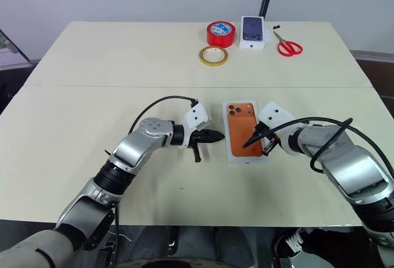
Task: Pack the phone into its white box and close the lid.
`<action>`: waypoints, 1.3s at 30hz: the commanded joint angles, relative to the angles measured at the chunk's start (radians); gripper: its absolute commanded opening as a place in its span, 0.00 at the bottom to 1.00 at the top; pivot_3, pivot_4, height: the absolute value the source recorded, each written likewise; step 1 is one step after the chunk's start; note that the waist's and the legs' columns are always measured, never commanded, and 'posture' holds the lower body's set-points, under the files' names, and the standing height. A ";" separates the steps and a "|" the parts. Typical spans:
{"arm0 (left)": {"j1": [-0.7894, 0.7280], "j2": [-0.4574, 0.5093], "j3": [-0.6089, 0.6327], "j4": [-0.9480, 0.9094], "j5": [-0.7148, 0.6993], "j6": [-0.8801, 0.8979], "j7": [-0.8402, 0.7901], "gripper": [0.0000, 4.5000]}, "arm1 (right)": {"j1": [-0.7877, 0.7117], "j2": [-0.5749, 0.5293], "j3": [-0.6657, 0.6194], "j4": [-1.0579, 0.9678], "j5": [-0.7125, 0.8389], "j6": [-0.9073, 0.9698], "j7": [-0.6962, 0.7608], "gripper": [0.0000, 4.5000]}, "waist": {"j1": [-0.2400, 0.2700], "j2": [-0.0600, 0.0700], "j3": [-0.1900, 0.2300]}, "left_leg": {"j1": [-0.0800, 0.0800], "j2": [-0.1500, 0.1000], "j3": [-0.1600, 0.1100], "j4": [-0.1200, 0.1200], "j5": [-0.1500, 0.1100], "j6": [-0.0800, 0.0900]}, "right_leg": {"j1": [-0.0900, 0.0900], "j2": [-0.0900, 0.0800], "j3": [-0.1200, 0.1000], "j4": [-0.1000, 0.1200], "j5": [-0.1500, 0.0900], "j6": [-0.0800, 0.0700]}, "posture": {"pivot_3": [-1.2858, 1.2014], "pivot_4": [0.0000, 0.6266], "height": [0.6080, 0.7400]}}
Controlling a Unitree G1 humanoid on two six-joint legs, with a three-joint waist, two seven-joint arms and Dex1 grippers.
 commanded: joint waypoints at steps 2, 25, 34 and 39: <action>-0.015 -0.017 0.001 -0.031 -0.005 -0.027 0.006 0.00 | 0.005 -0.001 -0.028 -0.034 -0.004 -0.008 0.016 0.01 | 0.000 0.000 0.000 | 0.000 0.000 0.000 0.000 0.000 0.000 | 0.000 0.000 0.000 0.000 0.000 0.000 | 0.52 0.24 1.00; -0.169 -0.106 0.000 0.243 0.063 -0.032 0.119 0.00 | 0.178 0.041 -0.139 -0.220 0.097 0.025 0.062 0.01 | -0.001 0.000 0.000 | 0.001 -0.001 0.000 0.001 -0.001 0.001 | 0.001 0.000 0.000 0.001 0.000 0.000 | 0.52 0.24 1.00; -0.057 0.038 0.178 0.037 -0.021 -0.041 0.101 0.00 | 0.172 0.100 -0.237 -0.166 0.057 -0.118 0.008 0.01 | -0.008 0.000 -0.001 | 0.003 0.001 0.000 0.001 0.000 0.001 | 0.002 0.001 0.001 0.002 0.000 0.000 | 0.52 0.24 1.00; 0.061 0.222 0.390 -0.087 -0.089 -0.039 0.110 0.00 | 0.204 0.119 -0.372 -0.040 0.033 -0.309 0.044 0.01 | -0.002 0.000 -0.001 | 0.003 0.001 0.001 0.001 0.000 0.001 | 0.001 0.000 0.001 0.002 0.000 0.000 | 0.52 0.24 1.00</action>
